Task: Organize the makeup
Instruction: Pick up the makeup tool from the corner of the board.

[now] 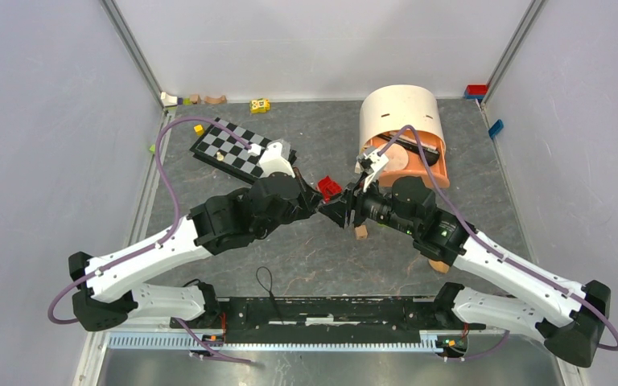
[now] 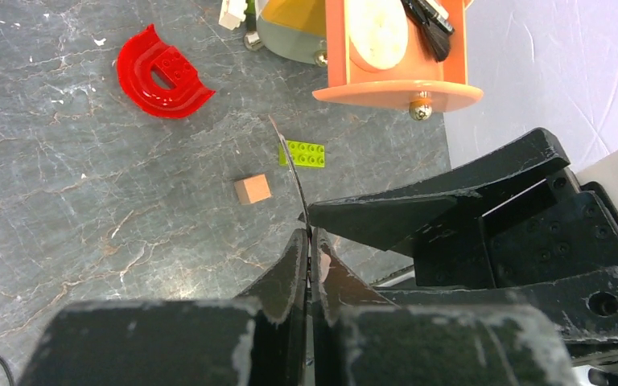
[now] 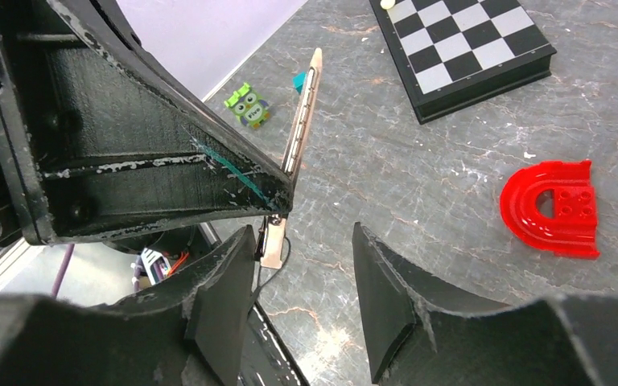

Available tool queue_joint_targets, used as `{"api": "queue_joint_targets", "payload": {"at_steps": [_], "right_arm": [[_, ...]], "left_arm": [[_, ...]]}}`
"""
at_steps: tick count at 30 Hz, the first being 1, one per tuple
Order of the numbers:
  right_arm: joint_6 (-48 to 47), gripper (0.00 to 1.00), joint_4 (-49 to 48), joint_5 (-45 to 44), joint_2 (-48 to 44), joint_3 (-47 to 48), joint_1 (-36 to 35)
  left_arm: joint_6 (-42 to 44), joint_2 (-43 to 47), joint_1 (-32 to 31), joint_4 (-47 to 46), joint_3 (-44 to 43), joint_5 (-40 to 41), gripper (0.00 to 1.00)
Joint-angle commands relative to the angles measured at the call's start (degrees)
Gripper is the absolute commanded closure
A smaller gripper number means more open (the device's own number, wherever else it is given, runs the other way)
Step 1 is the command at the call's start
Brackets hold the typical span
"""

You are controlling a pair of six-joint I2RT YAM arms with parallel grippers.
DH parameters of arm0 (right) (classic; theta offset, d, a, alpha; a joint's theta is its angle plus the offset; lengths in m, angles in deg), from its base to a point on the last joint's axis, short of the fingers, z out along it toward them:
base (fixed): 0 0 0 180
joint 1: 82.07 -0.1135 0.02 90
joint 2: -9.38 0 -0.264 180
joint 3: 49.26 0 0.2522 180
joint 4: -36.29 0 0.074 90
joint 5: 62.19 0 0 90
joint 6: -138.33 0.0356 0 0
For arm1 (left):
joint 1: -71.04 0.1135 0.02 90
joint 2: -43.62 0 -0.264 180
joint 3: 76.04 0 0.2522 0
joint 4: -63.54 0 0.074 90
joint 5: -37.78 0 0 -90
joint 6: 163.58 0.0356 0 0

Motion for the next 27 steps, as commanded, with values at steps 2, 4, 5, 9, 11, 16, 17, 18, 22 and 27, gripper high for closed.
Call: {"api": "queue_joint_targets", "payload": {"at_steps": [2,4,5,9,11,16,17,18,22,27], "right_arm": [[0.7,0.51,-4.3,-0.5,0.9,0.9,-0.3],[0.6,0.55,-4.3,-0.2,1.0,0.9,-0.3],[0.6,0.56,-4.3,0.0,1.1,0.8,-0.3],[0.2,0.62,-4.3,0.1,0.9,0.4,-0.3],[-0.1,0.63,-4.3,-0.1,0.7,0.2,-0.3],[-0.6,0.66,-4.3,-1.1,0.4,0.2,-0.3],[-0.7,0.67,-4.2,-1.2,0.4,0.2,-0.2],[-0.8,0.67,-4.0,-1.5,0.4,0.3,-0.3],[-1.0,0.62,-3.6,-1.9,0.4,0.3,-0.3],[-1.2,0.52,-3.1,-2.8,-0.2,0.3,-0.3]], "left_arm": [[3.6,1.4,0.3,-3.7,0.3,-1.1,0.98],[3.6,1.3,0.3,-3.8,0.5,-1.2,0.98],[3.6,1.3,0.3,-3.9,0.7,-1.3,0.98],[3.9,0.9,0.2,-4.0,0.9,-1.5,0.98],[3.9,0.8,0.2,-3.7,1.0,-1.4,0.98],[4.1,0.8,0.2,-3.4,1.3,-1.0,0.98],[4.2,0.7,0.3,-3.4,1.2,-1.0,0.98],[4.3,0.7,0.2,-3.4,1.2,-1.0,0.98],[4.5,0.4,0.2,-3.2,1.2,-0.8,0.98],[4.7,0.3,0.2,-3.0,1.3,-0.7,0.98]]}}
